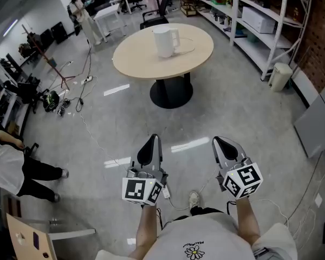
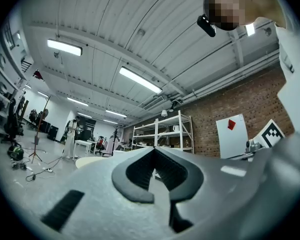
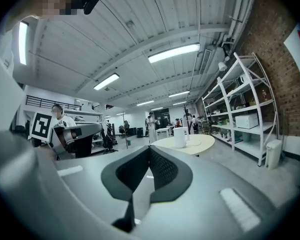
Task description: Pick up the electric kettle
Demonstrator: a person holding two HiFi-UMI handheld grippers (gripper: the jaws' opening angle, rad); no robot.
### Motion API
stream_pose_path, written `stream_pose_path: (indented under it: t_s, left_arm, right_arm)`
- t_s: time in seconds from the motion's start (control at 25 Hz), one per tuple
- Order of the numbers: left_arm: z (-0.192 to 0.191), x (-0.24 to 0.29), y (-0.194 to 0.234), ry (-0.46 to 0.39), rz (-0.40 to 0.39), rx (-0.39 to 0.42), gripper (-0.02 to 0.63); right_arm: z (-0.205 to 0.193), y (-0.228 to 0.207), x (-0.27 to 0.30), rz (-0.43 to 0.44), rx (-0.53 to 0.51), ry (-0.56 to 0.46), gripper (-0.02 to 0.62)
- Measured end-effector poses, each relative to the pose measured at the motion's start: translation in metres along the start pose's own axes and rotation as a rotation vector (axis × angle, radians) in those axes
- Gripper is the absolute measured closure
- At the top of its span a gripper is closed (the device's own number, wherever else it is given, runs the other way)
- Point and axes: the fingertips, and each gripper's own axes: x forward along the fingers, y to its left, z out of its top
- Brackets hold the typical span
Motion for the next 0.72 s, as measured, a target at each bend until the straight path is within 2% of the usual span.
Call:
stream_pose_path:
  t_s: [0.2, 0.48, 0.72]
  left_arm:
    - [-0.002, 0.062, 0.032, -0.015, 0.025, -0.002, 0.604]
    - [-0.020, 0.136, 0.084, -0.010, 0.051, -0.002, 0.604]
    - [-0.042, 0.237, 0.142, -0.031, 0.042, -0.022, 0.604]
  right_arm:
    - [0.021, -0.043, 0.063, 0.022, -0.010, -0.019, 0.591]
    - [0.021, -0.078, 0.147, 0.062, 0.019, -0.005, 0.591]
    - [0.031, -0.136, 0.242, 0.050, 0.010, -0.005, 0.589]
